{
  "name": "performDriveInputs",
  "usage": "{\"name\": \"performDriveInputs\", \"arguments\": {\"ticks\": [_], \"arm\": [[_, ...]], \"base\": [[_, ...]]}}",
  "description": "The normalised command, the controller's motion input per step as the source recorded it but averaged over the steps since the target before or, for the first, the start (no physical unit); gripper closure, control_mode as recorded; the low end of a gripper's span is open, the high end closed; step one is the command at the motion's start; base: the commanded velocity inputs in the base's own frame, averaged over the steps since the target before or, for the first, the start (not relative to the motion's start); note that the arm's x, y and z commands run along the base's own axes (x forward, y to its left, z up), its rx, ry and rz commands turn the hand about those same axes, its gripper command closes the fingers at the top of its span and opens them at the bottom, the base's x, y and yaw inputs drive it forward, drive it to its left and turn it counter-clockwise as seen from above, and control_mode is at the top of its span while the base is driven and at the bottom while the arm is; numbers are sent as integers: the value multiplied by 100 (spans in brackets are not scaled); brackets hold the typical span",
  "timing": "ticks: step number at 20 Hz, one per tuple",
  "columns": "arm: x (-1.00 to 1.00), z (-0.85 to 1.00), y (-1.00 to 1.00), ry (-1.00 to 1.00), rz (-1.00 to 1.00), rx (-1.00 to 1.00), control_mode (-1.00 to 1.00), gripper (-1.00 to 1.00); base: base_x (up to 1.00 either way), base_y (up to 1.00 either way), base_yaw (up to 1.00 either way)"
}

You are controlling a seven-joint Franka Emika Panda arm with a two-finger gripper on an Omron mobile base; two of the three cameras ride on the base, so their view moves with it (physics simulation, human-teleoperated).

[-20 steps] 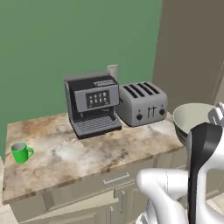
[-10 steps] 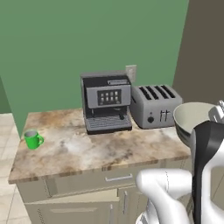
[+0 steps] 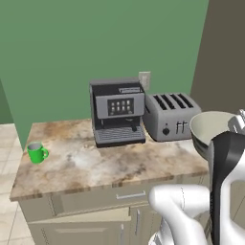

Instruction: Clear the mugs and bowl far away from the sink.

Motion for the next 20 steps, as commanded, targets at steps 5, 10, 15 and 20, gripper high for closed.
{"name": "performDriveInputs", "arguments": {"ticks": [5,10,15,20], "arm": [[5,-3,0,0,0,0,-100,100],[36,-30,-6,5,0,0,-100,100],[49,-37,-11,2,0,0,-100,100],[54,-34,-24,0,1,0,-100,100]], "base": [[21,0,0],[0,0,0],[0,0,0],[0,0,0]]}}
